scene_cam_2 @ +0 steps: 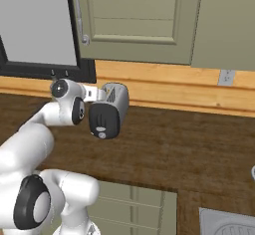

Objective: Start the toaster. Once the lever pops up, take the bread to the plate on the dining counter.

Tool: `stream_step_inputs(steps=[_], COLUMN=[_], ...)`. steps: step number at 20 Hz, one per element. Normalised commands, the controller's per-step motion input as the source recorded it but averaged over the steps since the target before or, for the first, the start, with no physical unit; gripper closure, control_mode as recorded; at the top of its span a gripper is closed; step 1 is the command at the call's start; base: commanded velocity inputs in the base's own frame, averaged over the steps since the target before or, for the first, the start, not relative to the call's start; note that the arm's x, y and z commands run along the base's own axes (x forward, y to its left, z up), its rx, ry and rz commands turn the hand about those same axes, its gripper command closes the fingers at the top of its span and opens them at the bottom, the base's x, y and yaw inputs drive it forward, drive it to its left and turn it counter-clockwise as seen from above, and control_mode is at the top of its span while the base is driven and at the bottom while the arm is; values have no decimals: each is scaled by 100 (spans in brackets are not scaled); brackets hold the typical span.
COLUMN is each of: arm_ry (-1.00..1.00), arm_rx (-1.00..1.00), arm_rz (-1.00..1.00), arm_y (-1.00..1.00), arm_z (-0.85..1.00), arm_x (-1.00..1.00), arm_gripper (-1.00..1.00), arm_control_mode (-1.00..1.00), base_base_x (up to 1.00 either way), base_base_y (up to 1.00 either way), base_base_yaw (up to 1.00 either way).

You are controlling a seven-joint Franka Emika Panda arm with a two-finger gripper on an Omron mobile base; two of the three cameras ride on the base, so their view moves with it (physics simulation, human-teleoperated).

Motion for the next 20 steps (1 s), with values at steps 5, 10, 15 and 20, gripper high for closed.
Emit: stream_step_inputs(steps=[5,10,15,20], arm_ry=[0,0,0,0], arm_rx=[0,0,0,0], arm_rz=[6,4,2,0], arm_y=[5,-6,-23,-5], arm_z=[-6,-10,-17,-16], arm_x=[22,22,10,9], arm_gripper=[-100,-100,-100,-100], arm_control_mode=[-100,-100,-100,-100], base_base_x=[0,0,0,0], base_base_y=[0,0,0,0], base_base_yaw=[0,0,0,0])
